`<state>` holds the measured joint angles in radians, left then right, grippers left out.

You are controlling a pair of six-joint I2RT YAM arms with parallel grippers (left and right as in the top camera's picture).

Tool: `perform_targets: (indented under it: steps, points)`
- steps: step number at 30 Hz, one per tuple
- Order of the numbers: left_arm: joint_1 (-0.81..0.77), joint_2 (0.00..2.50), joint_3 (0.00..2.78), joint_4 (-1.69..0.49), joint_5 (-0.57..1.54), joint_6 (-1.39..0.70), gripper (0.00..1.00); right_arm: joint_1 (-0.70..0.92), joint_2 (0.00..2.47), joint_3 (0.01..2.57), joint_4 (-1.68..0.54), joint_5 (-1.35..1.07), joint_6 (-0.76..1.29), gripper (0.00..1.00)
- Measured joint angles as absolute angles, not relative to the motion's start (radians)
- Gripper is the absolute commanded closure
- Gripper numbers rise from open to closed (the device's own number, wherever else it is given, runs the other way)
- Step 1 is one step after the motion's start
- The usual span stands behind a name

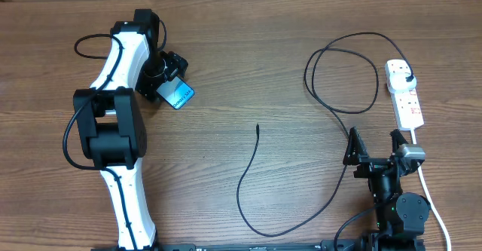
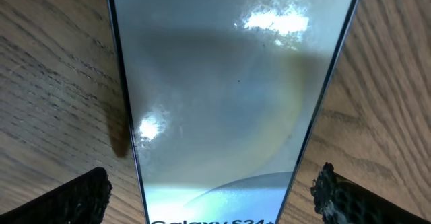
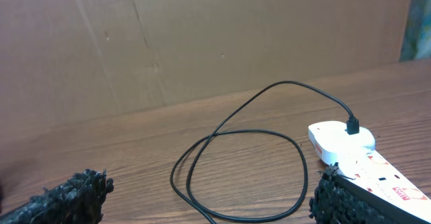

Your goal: Plug charger to phone and switch on socket

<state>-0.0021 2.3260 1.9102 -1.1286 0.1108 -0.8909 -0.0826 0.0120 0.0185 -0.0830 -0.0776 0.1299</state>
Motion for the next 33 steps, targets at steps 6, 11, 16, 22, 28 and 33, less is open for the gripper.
perform_targets:
  steps: [6,11,16,22,28,33]
  points:
    - [-0.002,2.326,1.910,-1.126,0.091,-0.882,0.00,-0.083,0.012,0.019,-0.082,-0.078,0.130,0.00]
    - [-0.002,2.326,1.910,-1.118,0.074,-0.880,0.01,-0.083,0.012,0.019,-0.083,-0.078,0.130,0.00]
    - [-0.002,2.326,1.910,-1.113,0.065,-0.880,0.00,-0.083,0.012,0.019,-0.083,-0.078,0.131,0.00]
    - [-0.002,2.326,1.910,-1.103,0.062,-0.880,0.00,-0.083,0.012,0.019,-0.083,-0.078,0.130,0.00]
    - [-0.002,2.326,1.906,-1.084,0.062,-0.880,0.00,-0.083,0.012,0.019,-0.083,-0.078,0.131,0.00]
    - [-0.002,2.326,1.900,-1.072,0.063,-0.880,0.00,-0.083,0.012,0.019,-0.083,-0.078,0.130,0.00]
